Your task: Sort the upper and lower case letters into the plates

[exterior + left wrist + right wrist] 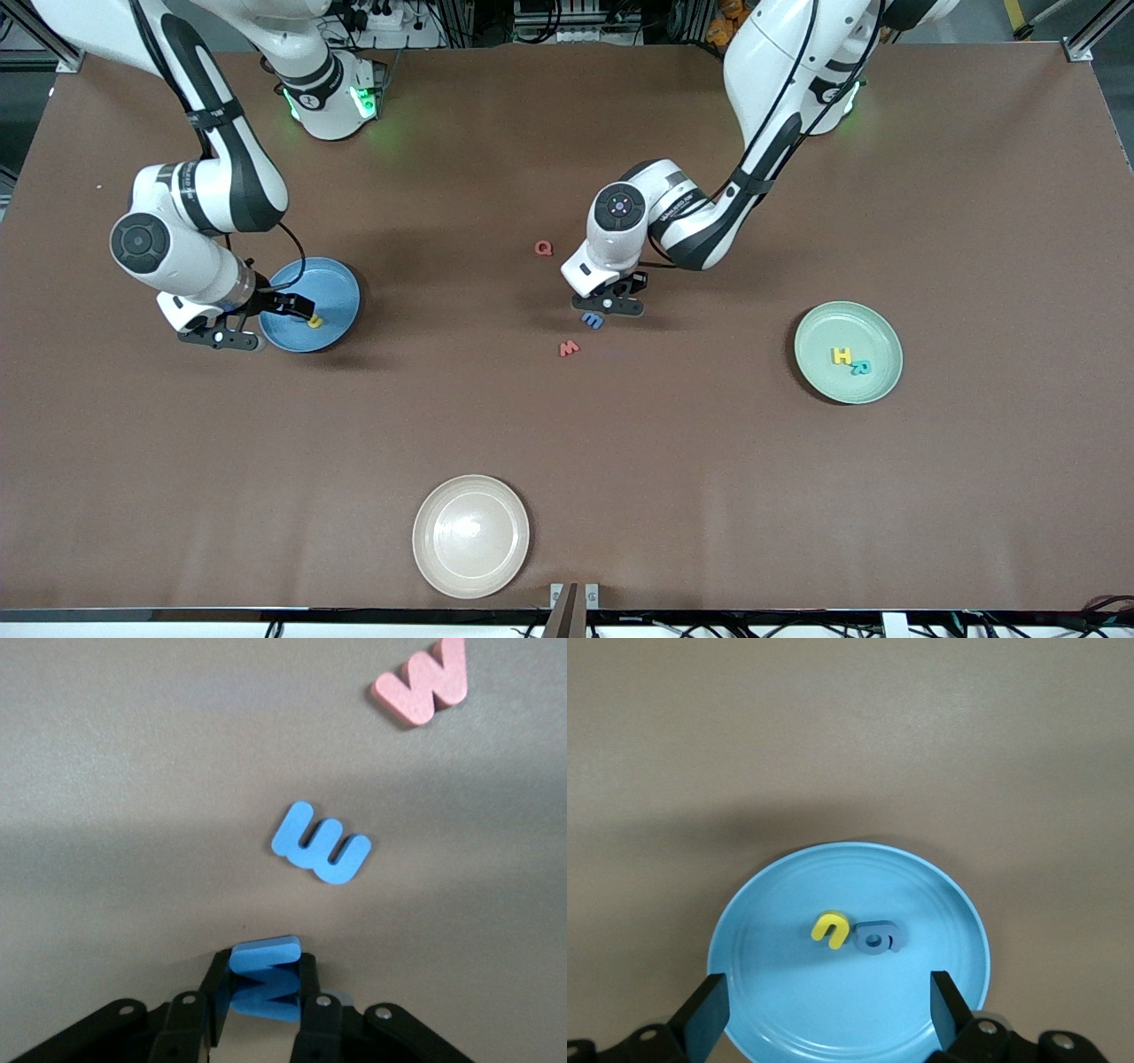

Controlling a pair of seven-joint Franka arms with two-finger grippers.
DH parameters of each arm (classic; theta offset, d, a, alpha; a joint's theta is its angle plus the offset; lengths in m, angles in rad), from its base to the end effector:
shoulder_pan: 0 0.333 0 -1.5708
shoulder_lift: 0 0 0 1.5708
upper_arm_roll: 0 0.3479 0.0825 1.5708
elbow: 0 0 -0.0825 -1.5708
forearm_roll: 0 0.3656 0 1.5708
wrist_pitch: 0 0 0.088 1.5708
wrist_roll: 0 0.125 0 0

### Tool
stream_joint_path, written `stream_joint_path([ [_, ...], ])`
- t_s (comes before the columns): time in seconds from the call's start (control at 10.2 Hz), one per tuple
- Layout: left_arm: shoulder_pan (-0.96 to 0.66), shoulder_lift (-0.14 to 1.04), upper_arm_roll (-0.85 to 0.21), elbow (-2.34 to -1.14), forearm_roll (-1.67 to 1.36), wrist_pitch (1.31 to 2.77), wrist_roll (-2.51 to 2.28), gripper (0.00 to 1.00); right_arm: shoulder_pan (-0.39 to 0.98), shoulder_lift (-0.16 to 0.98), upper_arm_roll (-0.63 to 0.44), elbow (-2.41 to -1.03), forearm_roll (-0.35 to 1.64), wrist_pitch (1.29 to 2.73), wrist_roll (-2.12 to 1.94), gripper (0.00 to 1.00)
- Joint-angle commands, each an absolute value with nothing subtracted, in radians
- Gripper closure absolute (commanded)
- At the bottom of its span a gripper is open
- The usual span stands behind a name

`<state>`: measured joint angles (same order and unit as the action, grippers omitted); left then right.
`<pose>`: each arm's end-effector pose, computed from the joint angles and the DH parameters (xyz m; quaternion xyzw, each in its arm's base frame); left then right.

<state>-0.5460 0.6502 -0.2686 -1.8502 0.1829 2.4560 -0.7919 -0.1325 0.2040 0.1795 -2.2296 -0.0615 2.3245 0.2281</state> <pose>0.4540 -0.4600 0.2004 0.9981 -0.0572 -0.0219 0.0115 0.5252 0.0221 0.3007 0.9962 -0.0690 -0.0516 0.0103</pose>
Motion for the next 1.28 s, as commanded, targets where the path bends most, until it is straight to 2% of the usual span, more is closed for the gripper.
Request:
stream_joint_path([
  [0.0,-0.482,0.565,-0.25,-1.836,0.216,2.425,-0.827,1.0,-0.126,0.184,0.205,-2.206,-0.009,2.304,0.235,0.0],
  [0.29,-0.318,0.415,-0.29,-1.838,0.207,2.288,-0.79,1.0,-0.095,0.218,0.254,-2.136,0.003,2.303,0.387,0.0],
  [0.59,-0.11,0.35,-0.307,-1.845,0.21,2.128,-0.581,1.0,0.023,0.302,0.261,-1.983,0.002,2.235,0.654,0.0],
  [0.88,0.072,0.347,-0.296,-1.864,0.216,2.094,-0.272,1.0,0.161,0.426,0.261,-1.812,-0.008,2.23,0.924,0.0],
  [1.08,0.094,0.359,-0.227,-1.877,0.216,2.094,-0.221,1.0,0.247,0.512,0.261,-1.693,-0.017,2.23,1.116,0.0],
  [1.18,0.095,0.373,-0.203,-1.885,0.216,2.095,-0.215,0.95,0.283,0.55,0.261,-1.642,-0.038,2.233,1.205,0.0],
])
